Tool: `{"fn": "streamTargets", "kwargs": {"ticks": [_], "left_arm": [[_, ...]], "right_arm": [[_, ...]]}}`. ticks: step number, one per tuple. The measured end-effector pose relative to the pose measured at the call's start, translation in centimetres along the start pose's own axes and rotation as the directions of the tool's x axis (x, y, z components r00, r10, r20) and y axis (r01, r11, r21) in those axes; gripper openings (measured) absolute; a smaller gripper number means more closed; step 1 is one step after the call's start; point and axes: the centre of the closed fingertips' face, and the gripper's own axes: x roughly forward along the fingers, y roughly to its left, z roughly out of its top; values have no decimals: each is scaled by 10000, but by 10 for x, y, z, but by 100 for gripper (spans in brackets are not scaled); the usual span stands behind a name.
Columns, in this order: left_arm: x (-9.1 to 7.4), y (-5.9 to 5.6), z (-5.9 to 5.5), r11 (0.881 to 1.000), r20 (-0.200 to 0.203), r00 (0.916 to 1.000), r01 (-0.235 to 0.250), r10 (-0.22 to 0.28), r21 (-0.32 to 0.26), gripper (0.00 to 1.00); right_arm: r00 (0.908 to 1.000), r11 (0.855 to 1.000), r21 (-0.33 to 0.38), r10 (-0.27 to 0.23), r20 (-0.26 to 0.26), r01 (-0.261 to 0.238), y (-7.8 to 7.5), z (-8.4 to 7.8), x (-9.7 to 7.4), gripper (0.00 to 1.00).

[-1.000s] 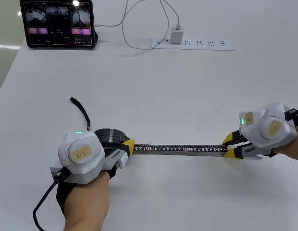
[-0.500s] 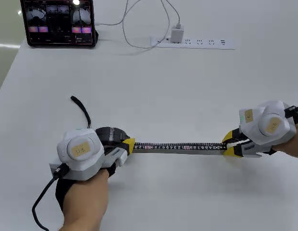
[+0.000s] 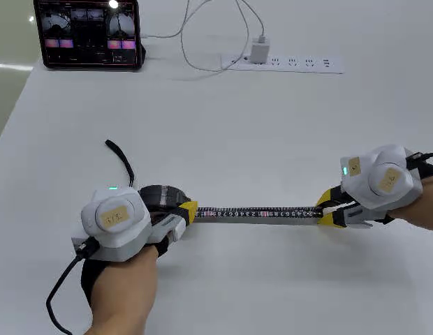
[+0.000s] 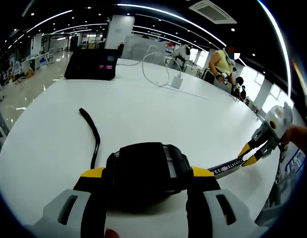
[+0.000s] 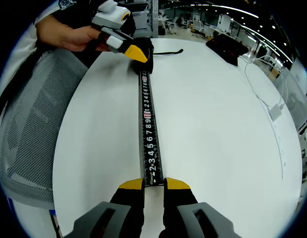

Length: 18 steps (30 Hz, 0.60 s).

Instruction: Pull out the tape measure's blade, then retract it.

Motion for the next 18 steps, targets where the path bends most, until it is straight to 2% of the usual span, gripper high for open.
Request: {"fn": "streamTargets", "kwargs": {"ticks": [8, 18], "left_arm": [[0, 0, 0, 10000, -7, 10000, 41, -41, -68, 61], [0, -1, 0, 9999, -12, 10000, 68, -68, -81, 61]], "right_arm": [[9998, 9999, -3, 138, 156, -138, 3, 14, 5, 10], [9990, 9997, 2, 232, 372, -232, 3, 24, 10, 10]]}}
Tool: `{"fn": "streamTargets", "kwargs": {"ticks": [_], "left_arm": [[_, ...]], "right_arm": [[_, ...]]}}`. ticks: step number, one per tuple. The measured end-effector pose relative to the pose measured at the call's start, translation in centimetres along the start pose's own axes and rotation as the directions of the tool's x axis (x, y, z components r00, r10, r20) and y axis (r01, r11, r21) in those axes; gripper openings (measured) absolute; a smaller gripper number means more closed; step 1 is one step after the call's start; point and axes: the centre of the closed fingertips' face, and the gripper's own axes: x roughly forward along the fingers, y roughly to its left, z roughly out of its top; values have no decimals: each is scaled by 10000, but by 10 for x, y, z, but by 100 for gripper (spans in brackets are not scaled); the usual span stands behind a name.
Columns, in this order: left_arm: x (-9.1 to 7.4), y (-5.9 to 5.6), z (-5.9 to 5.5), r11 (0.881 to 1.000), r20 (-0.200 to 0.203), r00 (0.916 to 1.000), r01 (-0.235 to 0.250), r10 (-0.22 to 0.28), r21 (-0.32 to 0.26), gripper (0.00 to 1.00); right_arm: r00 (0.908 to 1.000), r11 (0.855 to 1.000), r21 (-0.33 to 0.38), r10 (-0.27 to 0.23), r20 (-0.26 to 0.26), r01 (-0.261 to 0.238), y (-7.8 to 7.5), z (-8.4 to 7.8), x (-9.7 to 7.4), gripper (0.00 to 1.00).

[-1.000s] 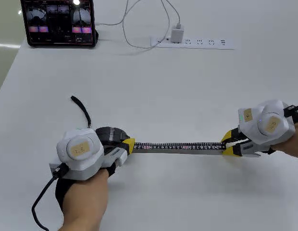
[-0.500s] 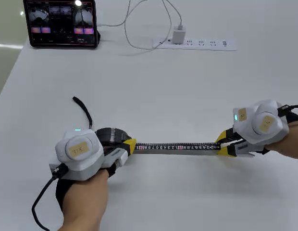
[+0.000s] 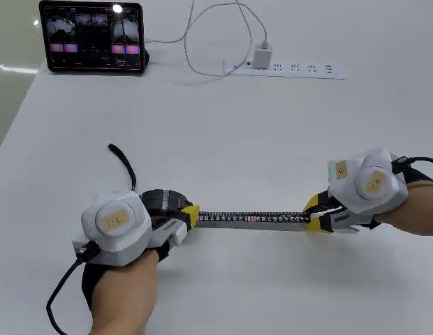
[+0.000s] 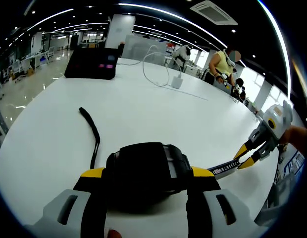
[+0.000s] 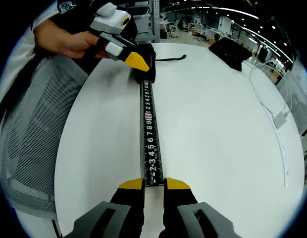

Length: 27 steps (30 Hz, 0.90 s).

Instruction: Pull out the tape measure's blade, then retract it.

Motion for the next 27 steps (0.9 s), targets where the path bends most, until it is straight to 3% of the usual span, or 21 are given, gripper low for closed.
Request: {"fn": "streamTargets", "kwargs": {"ticks": [27], "left_arm": [[0, 0, 1, 9999, 9, 10000, 60, -60, -140, 61]], "right_arm": [[9993, 9999, -112, 105, 350, -101, 0, 33, 15, 10]]}}
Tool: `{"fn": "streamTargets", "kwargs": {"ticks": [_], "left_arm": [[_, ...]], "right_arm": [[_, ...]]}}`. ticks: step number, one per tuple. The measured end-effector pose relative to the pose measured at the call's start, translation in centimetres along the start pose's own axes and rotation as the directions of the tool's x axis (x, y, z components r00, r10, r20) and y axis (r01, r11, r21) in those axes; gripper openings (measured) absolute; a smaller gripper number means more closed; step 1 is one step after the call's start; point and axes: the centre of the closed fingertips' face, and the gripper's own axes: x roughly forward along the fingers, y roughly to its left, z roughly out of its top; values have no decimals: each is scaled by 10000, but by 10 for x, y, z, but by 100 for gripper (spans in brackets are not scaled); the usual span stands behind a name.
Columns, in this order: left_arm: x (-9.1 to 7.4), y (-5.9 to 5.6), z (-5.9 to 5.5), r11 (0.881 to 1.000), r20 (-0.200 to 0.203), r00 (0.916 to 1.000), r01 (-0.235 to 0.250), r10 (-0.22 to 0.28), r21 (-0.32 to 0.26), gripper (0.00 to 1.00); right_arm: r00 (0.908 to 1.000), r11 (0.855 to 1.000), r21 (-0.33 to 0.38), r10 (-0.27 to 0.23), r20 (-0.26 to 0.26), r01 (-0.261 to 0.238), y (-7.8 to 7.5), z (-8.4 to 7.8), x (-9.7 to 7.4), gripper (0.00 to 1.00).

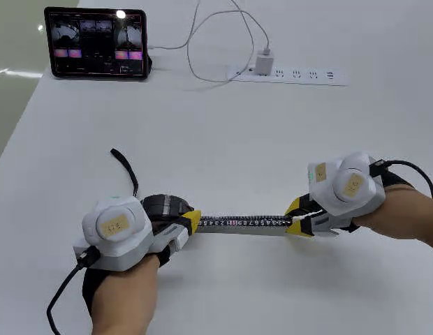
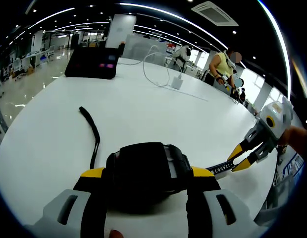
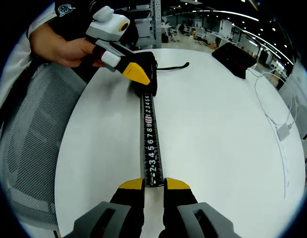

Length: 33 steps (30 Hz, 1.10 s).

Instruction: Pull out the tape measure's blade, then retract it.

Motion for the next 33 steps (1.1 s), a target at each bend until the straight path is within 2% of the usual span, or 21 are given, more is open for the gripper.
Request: {"fn": "streamTargets", "kwargs": {"ticks": [33], "left_arm": [[-1, 1, 1, 9996, 25, 9999, 160, -160, -219, 61]], "right_arm": [[9995, 9999, 9, 130, 296, -130, 0, 29, 17, 10]]}}
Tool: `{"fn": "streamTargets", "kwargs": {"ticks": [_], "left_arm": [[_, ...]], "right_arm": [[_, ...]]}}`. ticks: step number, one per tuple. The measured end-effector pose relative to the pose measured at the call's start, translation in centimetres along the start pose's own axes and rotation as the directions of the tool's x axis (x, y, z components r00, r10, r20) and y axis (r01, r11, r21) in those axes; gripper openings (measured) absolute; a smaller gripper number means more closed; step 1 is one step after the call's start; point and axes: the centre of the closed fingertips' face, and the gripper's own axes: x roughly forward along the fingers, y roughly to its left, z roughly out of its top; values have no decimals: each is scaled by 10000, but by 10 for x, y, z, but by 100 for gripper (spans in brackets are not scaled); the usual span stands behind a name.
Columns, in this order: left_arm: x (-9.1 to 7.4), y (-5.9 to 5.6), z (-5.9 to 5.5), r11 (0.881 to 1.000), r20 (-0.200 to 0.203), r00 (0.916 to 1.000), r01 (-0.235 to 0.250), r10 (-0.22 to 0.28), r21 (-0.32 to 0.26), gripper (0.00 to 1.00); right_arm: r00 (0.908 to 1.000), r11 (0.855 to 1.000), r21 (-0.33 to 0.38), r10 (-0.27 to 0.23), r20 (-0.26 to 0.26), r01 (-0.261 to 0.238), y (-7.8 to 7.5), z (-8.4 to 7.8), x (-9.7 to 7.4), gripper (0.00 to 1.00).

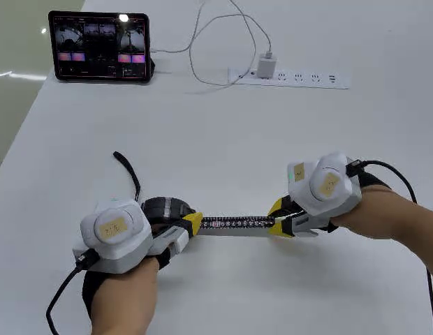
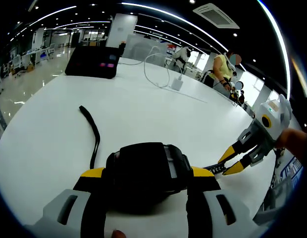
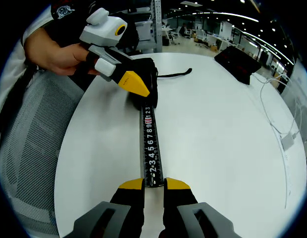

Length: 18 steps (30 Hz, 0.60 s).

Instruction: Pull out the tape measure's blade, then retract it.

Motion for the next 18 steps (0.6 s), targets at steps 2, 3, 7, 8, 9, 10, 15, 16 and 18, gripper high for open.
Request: {"fn": "streamTargets", "kwargs": {"ticks": [2, 3, 7, 8, 9, 10, 15, 16, 18], "left_arm": [[0, 0, 0, 10000, 9, 10000, 12, -12, -28, 61], [0, 0, 0, 10000, 7, 10000, 15, -15, -27, 61], [0, 0, 0, 10000, 8, 10000, 46, -46, -84, 61], [0, 0, 0, 9999, 11, 10000, 50, -50, -98, 61], [-1, 0, 0, 9999, 16, 10000, 60, -60, -116, 61], [-1, 0, 0, 9999, 17, 10000, 68, -67, -120, 61], [-1, 1, 1, 9998, 16, 9999, 100, -100, -161, 61], [-1, 1, 1, 9998, 16, 9999, 106, -106, -170, 61], [-1, 1, 1, 9998, 23, 9999, 111, -111, -185, 61]], "right_arm": [[10000, 10000, -5, 11, 30, -11, 0, 2, 2, 10], [10000, 10000, -3, 16, 40, -16, 1, 3, 2, 10], [9999, 10000, -13, 44, 100, -44, 1, 8, 6, 10], [9999, 10000, -13, 47, 112, -47, 1, 8, 6, 10], [9999, 10000, -9, 50, 132, -50, 1, 9, 7, 10], [9999, 10000, -2, 54, 147, -54, 1, 10, 8, 10], [9995, 9999, 25, 116, 288, -116, 2, 17, 12, 10], [9994, 9999, 37, 125, 328, -127, 2, 19, 13, 10], [9993, 9999, 8, 145, 358, -145, 3, 23, 15, 10]]}}
